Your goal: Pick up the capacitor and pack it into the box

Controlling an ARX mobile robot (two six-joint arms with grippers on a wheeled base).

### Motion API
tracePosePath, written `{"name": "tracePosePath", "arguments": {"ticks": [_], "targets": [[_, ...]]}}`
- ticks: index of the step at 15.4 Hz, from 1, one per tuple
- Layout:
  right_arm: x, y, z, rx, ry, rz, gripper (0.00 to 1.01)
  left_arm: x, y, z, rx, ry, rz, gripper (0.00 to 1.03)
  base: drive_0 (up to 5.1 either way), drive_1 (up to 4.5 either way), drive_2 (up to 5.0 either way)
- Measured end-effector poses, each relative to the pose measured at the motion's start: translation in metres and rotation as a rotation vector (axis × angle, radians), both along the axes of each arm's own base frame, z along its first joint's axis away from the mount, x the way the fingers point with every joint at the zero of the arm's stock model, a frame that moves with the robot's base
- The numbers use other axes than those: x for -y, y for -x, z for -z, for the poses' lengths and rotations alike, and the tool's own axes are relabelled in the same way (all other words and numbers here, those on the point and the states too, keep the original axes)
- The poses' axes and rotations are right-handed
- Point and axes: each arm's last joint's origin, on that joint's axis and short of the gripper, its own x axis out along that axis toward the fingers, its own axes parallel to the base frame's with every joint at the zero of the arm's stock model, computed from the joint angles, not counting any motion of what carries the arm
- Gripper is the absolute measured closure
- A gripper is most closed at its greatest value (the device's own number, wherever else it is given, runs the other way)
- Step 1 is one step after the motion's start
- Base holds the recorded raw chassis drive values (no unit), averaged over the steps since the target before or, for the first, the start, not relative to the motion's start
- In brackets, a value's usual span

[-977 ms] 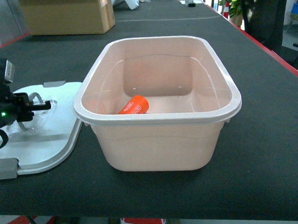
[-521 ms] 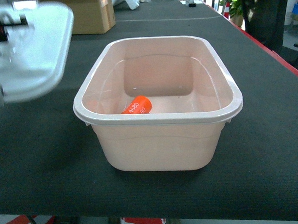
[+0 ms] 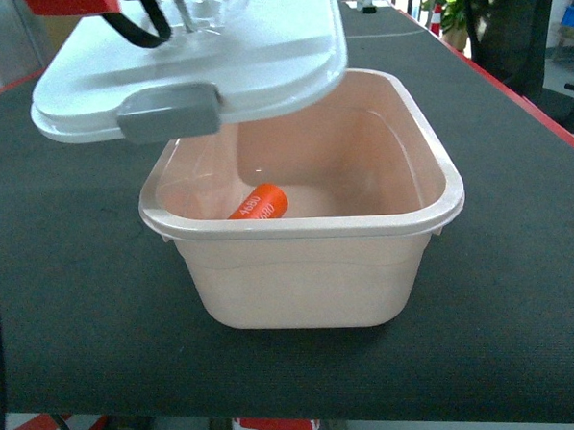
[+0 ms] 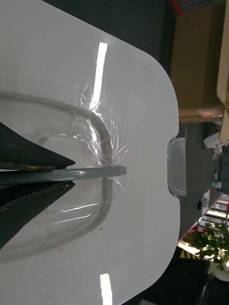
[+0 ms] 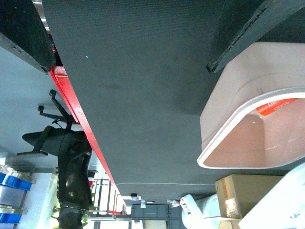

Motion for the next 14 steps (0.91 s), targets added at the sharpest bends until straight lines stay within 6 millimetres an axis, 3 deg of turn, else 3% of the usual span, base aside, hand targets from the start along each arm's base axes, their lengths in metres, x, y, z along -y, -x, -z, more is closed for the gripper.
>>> {"name": "tracePosePath", "arguments": {"ticks": [4,10,14], "targets": [[0.0,0.0,0.0,0.0,0.0,0.0,0.03,0.042,0.015,0.012,-0.091,-0.017,0.029,1.01,0.0,0.0,0.0],[0.0,0.0,0.0,0.0,0.0,0.0,0.03,0.064,0.015,0.02,-0.123,-0.033,0.031,1.01,0.0,0.0,0.0],[0.0,0.0,0.0,0.0,0.0,0.0,0.03,0.075,0.009,0.037,-0.173,-0.046,0.036,1.01,0.0,0.0,0.0]]}}
